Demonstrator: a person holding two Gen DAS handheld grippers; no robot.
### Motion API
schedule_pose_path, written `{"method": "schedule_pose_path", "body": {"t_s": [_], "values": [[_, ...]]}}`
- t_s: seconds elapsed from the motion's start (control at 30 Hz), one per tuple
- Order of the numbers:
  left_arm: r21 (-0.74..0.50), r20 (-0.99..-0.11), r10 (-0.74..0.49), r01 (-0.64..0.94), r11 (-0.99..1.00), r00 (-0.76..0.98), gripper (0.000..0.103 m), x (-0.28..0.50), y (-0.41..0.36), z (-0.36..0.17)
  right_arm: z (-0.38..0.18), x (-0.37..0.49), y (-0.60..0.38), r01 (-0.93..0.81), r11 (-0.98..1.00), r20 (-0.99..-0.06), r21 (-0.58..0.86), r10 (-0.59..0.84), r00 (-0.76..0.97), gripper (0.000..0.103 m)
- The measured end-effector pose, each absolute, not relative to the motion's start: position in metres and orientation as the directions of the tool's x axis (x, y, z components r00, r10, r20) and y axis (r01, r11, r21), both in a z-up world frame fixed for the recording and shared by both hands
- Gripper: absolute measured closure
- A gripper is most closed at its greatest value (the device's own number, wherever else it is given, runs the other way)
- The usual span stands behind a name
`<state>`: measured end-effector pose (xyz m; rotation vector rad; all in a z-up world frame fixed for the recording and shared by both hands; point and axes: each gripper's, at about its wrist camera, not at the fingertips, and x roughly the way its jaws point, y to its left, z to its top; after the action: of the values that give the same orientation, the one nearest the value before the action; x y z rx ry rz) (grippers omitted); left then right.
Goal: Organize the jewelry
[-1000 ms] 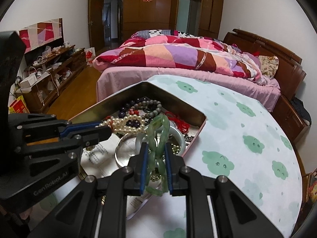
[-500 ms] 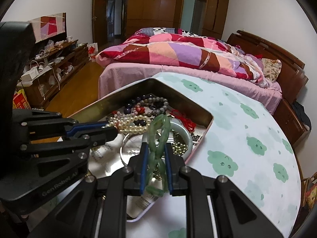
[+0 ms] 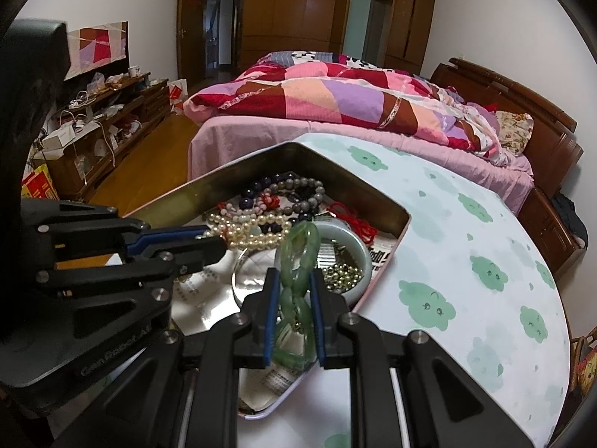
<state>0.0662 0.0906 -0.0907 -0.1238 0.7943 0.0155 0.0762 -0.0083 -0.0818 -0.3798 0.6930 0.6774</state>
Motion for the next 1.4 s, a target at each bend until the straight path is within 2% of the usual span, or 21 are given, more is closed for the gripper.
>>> {"method": "schedule_pose_path", "body": {"t_s": [0.37, 0.43, 0.47, 0.5, 0.53, 0.6, 0.67, 0.83, 0.93, 1.4], "values": [[-0.109, -0.702, -0.028, -0.068, 0.992, 0.712, 0.097, 0.064, 0.093, -0.088, -0.085, 0.076, -0.008, -0.679, 0.728, -0.698, -0.094, 0.438, 0.567, 0.084], [-0.105, -0.700, -0.024, -0.069, 0.992, 0.714, 0.097, 0.062, 0.093, -0.085, -0.085, 0.077, -0.010, -0.674, 0.733, -0.695, -0.089, 0.439, 0.569, 0.082], [-0.098, -0.702, -0.018, -0.072, 0.993, 0.712, 0.096, 0.062, 0.093, -0.083, -0.084, 0.077, -0.010, -0.672, 0.735, -0.694, -0.085, 0.441, 0.570, 0.075], [-0.095, -0.699, -0.014, -0.073, 0.993, 0.715, 0.091, 0.060, 0.093, -0.079, -0.083, 0.076, -0.012, -0.671, 0.737, -0.691, -0.081, 0.443, 0.571, 0.061], [-0.094, -0.693, -0.013, -0.073, 0.993, 0.721, 0.086, 0.058, 0.093, -0.076, -0.081, 0.075, -0.014, -0.670, 0.738, -0.686, -0.078, 0.447, 0.573, 0.058], [-0.080, -0.674, 0.019, -0.098, 0.992, 0.738, 0.051, 0.053, 0.095, -0.067, -0.075, 0.072, -0.018, -0.661, 0.745, -0.671, -0.088, 0.446, 0.592, 0.057], [-0.071, -0.647, 0.046, -0.121, 0.990, 0.761, 0.038, 0.048, 0.097, -0.058, -0.069, 0.071, -0.023, -0.654, 0.751, -0.664, -0.086, 0.447, 0.600, 0.057], [-0.061, -0.614, 0.064, -0.128, 0.990, 0.786, 0.037, 0.038, 0.100, -0.040, -0.052, 0.066, -0.035, -0.627, 0.774, -0.626, -0.083, 0.449, 0.638, 0.056], [-0.055, -0.607, 0.068, -0.127, 0.990, 0.792, 0.037, 0.037, 0.098, -0.035, -0.045, 0.063, -0.040, -0.611, 0.787, -0.605, -0.089, 0.445, 0.660, 0.051], [-0.043, -0.601, 0.075, -0.126, 0.991, 0.796, 0.037, 0.034, 0.093, -0.028, -0.033, 0.060, -0.052, -0.588, 0.803, -0.571, -0.098, 0.438, 0.694, 0.049]]}}
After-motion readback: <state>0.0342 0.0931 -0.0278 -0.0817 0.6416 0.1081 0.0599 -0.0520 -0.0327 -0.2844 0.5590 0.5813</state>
